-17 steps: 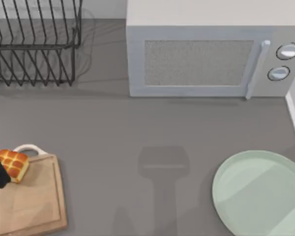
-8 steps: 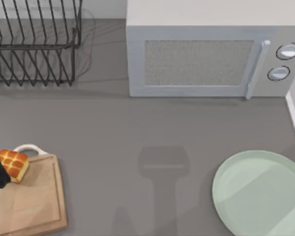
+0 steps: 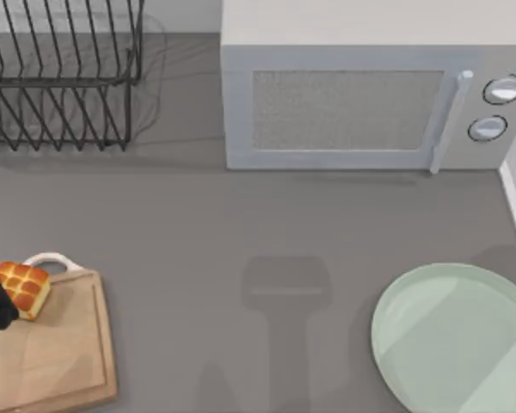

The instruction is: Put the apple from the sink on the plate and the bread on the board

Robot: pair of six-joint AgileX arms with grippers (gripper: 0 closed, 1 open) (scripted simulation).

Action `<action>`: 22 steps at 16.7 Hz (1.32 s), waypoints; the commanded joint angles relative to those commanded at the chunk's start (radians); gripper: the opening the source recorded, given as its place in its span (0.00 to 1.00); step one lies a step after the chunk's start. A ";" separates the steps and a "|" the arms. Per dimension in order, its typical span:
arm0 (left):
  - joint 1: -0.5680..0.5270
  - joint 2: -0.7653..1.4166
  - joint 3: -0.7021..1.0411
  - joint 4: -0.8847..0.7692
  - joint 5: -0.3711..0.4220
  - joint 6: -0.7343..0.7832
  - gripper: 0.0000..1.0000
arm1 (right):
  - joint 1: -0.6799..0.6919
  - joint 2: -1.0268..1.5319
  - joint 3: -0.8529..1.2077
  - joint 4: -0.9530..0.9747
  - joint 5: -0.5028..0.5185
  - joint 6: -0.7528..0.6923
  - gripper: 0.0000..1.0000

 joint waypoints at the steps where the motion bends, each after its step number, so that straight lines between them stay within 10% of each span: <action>1: 0.000 0.000 0.000 0.000 0.000 0.000 1.00 | 0.000 -0.028 0.016 -0.053 0.000 -0.001 0.00; 12: 0.000 0.000 0.000 0.000 0.000 0.000 1.00 | 0.020 -0.141 0.078 -0.182 0.000 0.019 0.00; 22: 0.000 0.000 0.000 0.000 0.000 0.000 1.00 | 0.371 -0.352 0.036 -0.333 0.009 0.363 0.00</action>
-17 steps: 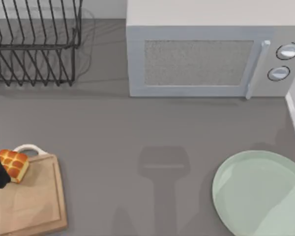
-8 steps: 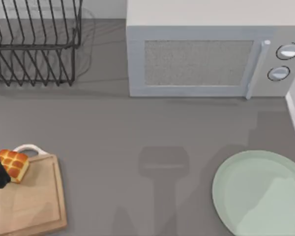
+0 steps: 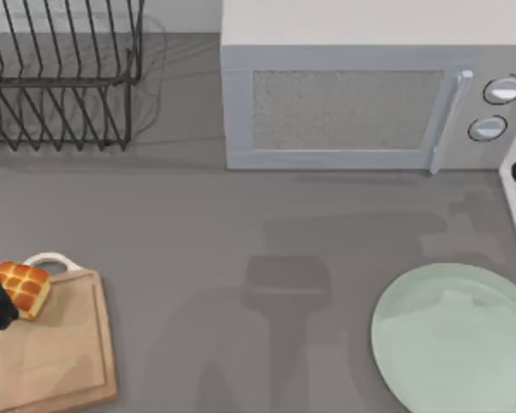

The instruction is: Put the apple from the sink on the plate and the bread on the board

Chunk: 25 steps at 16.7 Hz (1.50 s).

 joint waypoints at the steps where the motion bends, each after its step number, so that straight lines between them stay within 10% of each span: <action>1: 0.000 0.000 0.000 0.000 0.000 0.000 1.00 | 0.046 -0.023 -0.011 -0.020 0.001 0.045 0.00; 18: 0.000 0.000 0.000 0.000 0.000 0.000 1.00 | 0.446 -0.215 -0.115 -0.198 0.004 0.437 0.00; 25: 0.000 0.000 0.000 0.000 0.000 0.000 1.00 | 0.446 -0.215 -0.115 -0.198 0.004 0.437 0.53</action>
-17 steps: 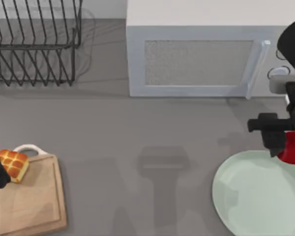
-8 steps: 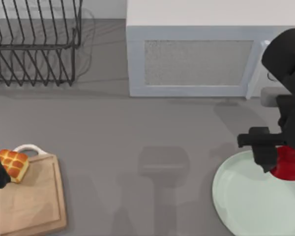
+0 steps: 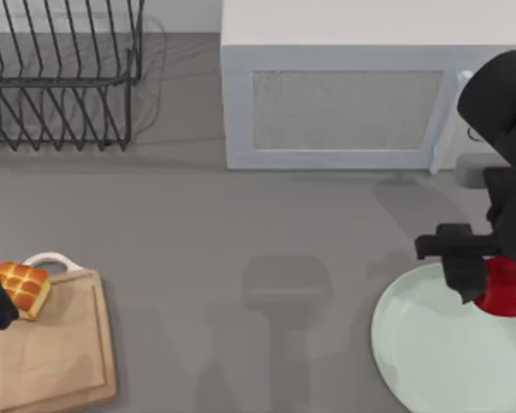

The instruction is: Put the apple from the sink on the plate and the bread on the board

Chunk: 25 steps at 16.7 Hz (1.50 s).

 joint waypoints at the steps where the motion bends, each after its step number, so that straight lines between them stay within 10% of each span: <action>1: 0.000 0.000 0.000 0.000 0.000 0.000 1.00 | 0.000 0.000 0.000 0.000 0.000 0.000 0.60; 7: 0.000 0.000 0.000 0.000 0.000 0.000 1.00 | 0.000 0.000 0.000 0.000 0.000 0.000 1.00; 25: 0.000 0.000 0.000 0.000 0.000 0.000 1.00 | -0.140 -0.441 -0.334 0.345 0.000 -0.142 1.00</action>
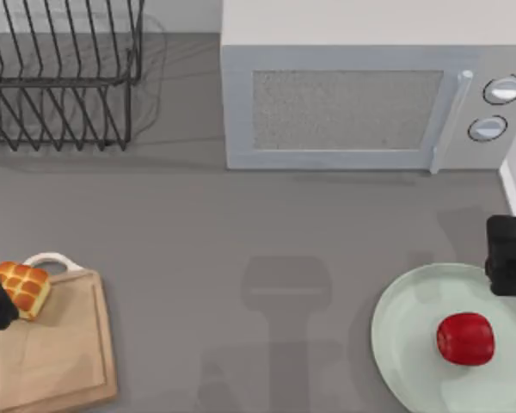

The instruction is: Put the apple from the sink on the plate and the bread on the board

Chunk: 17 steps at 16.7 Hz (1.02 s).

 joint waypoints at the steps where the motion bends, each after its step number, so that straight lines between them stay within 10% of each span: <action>1: 0.000 0.000 0.000 0.000 0.000 0.000 1.00 | -0.026 -0.095 -0.063 0.065 0.000 -0.027 1.00; 10: 0.000 0.000 0.000 0.000 0.000 0.000 1.00 | -0.271 -0.929 -0.665 0.689 0.000 -0.277 1.00; 17: 0.000 0.000 0.000 0.000 0.000 0.000 1.00 | -0.340 -1.094 -0.823 0.848 0.000 -0.348 1.00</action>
